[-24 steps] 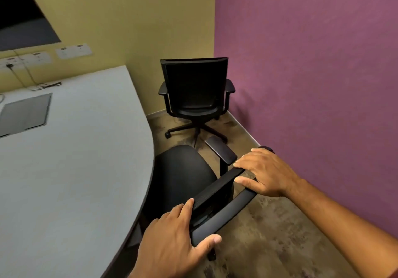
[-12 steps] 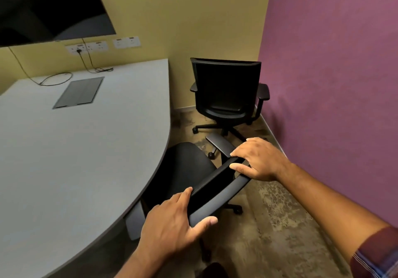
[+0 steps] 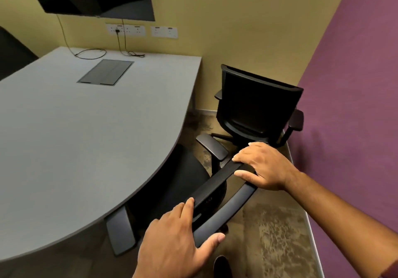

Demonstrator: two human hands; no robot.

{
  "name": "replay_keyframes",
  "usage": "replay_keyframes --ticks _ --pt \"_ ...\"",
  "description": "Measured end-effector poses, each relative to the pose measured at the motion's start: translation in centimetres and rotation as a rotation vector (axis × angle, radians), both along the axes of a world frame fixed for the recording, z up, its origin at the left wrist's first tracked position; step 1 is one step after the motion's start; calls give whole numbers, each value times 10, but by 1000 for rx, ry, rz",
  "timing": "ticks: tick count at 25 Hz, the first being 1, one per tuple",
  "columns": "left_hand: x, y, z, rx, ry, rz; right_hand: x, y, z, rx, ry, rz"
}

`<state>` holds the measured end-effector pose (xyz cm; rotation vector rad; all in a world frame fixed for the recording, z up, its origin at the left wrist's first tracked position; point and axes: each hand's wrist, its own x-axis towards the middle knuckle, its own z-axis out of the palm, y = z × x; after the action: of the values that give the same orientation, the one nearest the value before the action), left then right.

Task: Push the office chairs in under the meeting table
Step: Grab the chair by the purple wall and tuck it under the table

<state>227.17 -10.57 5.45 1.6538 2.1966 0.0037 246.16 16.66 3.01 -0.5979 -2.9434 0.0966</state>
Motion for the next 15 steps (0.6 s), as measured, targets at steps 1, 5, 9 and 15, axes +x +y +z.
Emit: replay_keyframes --ticks 1,5,9,15 --pt "4 13 2 -22 -5 27 -4 17 0 -1 -3 26" --pt "15 64 3 -68 -21 129 -26 80 2 -12 -17 141" --pt "18 97 4 -39 -25 227 -51 130 -1 11 22 245" --pt "12 133 -6 109 12 335 -92 191 -5 40 99 391"
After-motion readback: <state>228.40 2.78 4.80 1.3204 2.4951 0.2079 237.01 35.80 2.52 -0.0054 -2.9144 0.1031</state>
